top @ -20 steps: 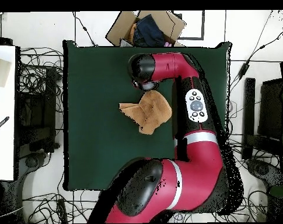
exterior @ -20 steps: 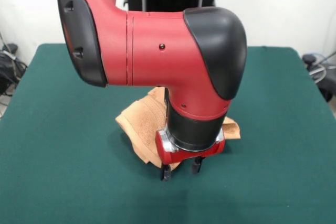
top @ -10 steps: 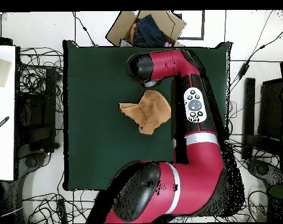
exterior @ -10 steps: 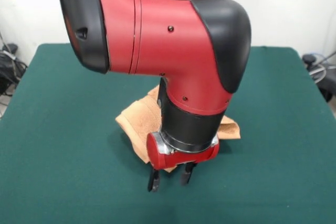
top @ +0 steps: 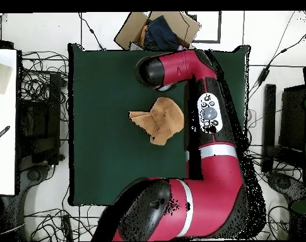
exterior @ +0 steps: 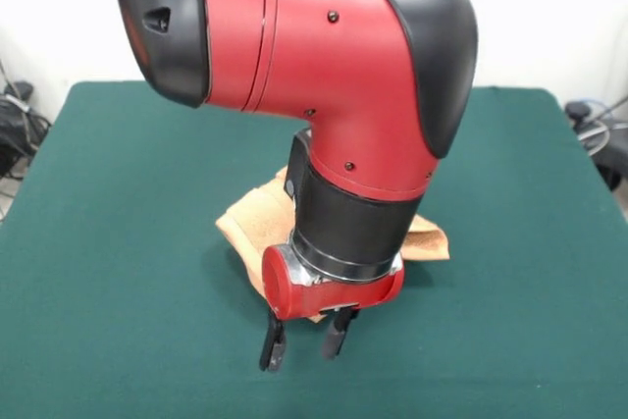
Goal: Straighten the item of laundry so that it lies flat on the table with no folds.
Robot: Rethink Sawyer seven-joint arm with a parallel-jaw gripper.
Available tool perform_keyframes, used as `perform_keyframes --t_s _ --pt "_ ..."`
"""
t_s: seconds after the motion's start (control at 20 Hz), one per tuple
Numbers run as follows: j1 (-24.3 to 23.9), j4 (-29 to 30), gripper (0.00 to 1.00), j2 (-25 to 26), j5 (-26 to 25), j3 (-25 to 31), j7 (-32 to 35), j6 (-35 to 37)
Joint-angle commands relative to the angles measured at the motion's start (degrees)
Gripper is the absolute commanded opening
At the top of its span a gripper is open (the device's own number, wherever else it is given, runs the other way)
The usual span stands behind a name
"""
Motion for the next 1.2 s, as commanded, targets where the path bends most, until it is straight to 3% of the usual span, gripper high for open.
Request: perform_keyframes --t_s 0.05,0.5,1.2 --pt "1.5 7.13 1.0 0.38 -3.5 -1.63 -8.69 -1.63" --pt "0.98 7.25 1.0 2.64 -0.18 -2.39 -4.07 3.95" --pt "-0.39 8.22 1.0 4.67 0.63 -2.42 -2.82 2.76"
